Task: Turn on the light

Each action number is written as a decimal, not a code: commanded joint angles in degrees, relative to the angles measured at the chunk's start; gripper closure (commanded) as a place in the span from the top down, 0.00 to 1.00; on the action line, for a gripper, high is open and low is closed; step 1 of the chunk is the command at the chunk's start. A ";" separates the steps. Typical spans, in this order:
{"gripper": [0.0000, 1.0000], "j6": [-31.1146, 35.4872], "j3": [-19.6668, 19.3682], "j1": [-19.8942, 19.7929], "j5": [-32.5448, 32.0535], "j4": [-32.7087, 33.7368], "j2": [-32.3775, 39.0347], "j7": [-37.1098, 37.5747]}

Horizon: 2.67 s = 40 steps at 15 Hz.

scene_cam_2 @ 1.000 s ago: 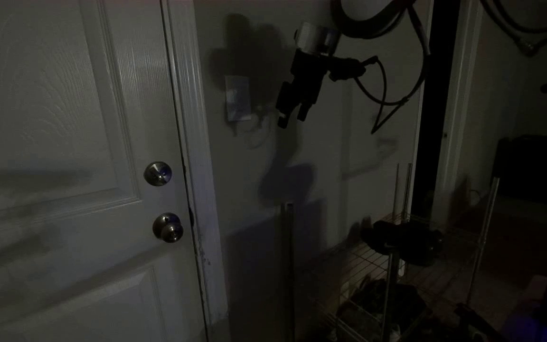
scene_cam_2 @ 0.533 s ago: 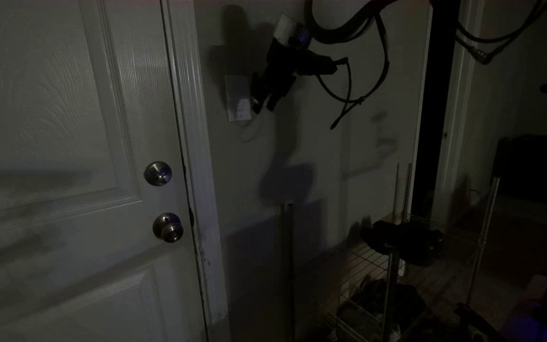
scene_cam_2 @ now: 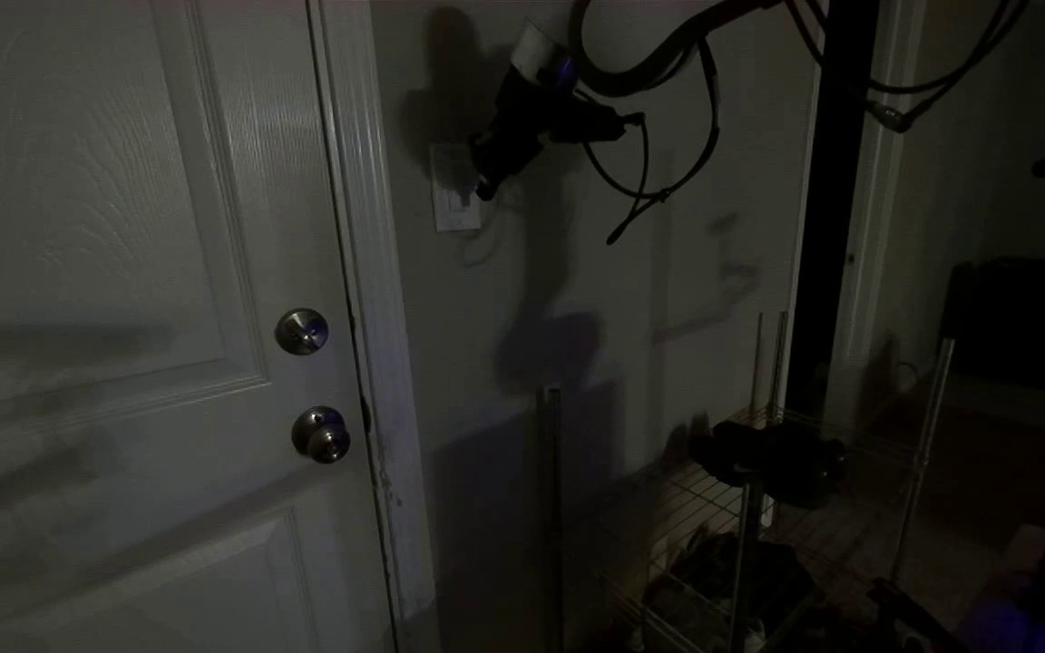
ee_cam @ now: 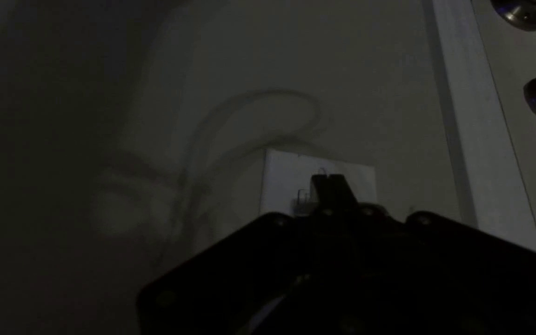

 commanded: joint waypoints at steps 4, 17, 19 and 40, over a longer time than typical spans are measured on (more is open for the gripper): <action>0.00 2.24 -0.48 0.66 -5.67 4.13 3.52 4.81; 0.00 -2.04 -2.03 3.10 -12.06 8.74 6.29 12.58; 0.00 -2.99 -1.88 2.90 -9.82 6.35 4.32 11.36; 0.00 3.78 1.25 1.88 -5.81 -0.57 -1.34 12.59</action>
